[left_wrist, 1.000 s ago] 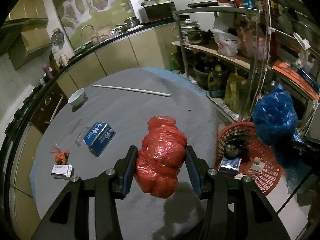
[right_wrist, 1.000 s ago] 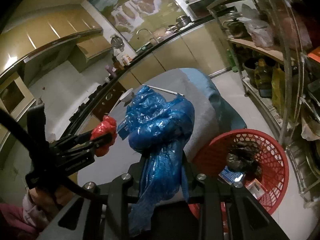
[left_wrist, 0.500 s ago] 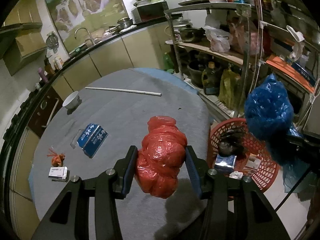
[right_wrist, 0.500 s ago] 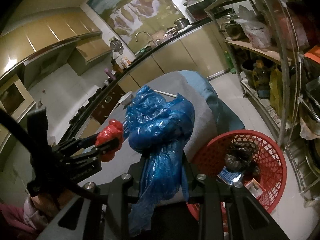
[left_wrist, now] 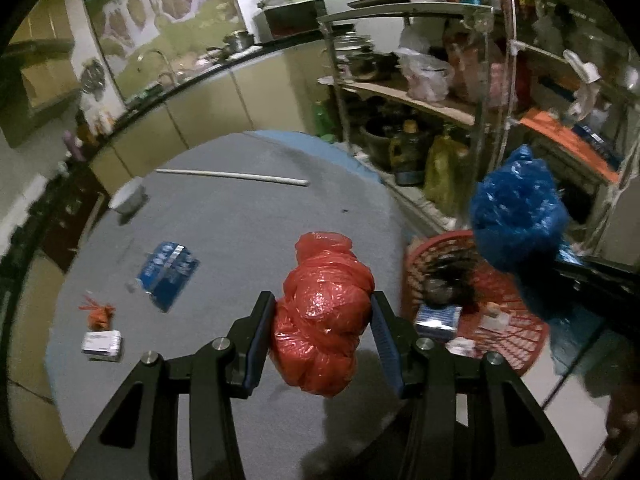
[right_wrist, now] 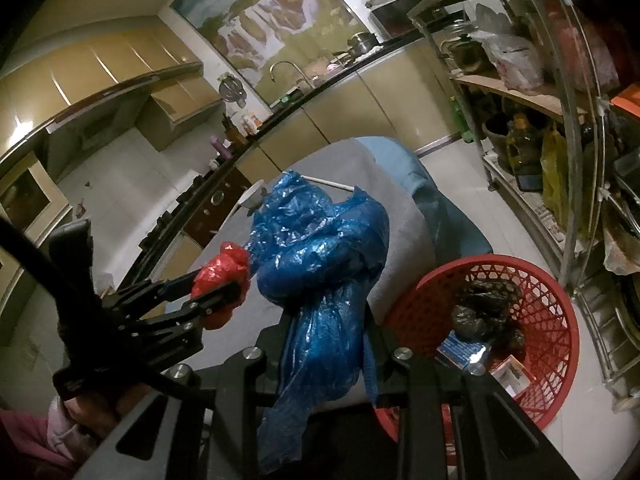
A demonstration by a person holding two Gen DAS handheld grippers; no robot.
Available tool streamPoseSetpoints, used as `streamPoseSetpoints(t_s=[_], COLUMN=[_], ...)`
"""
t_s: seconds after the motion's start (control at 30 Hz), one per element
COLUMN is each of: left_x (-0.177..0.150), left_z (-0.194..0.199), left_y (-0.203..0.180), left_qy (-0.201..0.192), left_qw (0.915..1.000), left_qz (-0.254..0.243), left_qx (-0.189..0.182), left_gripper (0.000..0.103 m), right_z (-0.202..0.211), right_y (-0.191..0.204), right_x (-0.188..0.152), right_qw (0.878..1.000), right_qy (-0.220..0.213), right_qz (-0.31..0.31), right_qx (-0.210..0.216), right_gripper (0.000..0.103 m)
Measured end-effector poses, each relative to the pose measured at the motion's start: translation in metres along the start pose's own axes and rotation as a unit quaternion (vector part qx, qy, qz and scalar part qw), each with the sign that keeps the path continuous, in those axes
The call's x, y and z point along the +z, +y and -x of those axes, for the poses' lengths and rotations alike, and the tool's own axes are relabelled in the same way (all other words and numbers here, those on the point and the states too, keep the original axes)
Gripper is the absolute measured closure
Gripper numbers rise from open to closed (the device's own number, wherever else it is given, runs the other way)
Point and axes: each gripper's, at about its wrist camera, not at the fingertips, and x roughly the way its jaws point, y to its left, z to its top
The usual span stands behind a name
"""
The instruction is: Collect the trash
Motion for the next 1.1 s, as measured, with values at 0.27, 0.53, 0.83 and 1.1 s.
streamPoseSetpoints(t_s=[0.27,0.53,0.83,1.1], left_x=[-0.006,-0.002,0.005,0.006], left_z=[-0.012,-0.028,-0.054,-0.054], left_y=[-0.009,-0.038,-0.069,-0.051], left_qy=[0.011,0.027,0.073,0.07], left_qw=[0.9971,0.9926,0.9833,0.9842], left_qz=[0.004,-0.026,-0.04,-0.008], left_qx=[-0.076,-0.116,-0.162,-0.163], left_gripper=[0.053,0.053,0.051,0.041], right_z=[0.017,0.025,0.014,-0.001], right_y=[-0.03,-0.068,-0.104,-0.111], right_x=[0.006,-0.008,-0.032,-0.04], right_qw=[0.999,0.995,0.987,0.979], right_qy=[-0.022,-0.002,0.043,0.089], right_qz=[-0.027,-0.066,-0.114,-0.151], right_qx=[-0.04,-0.077,-0.105,-0.107], right_gripper=[0.073,0.073,0.073,0.047])
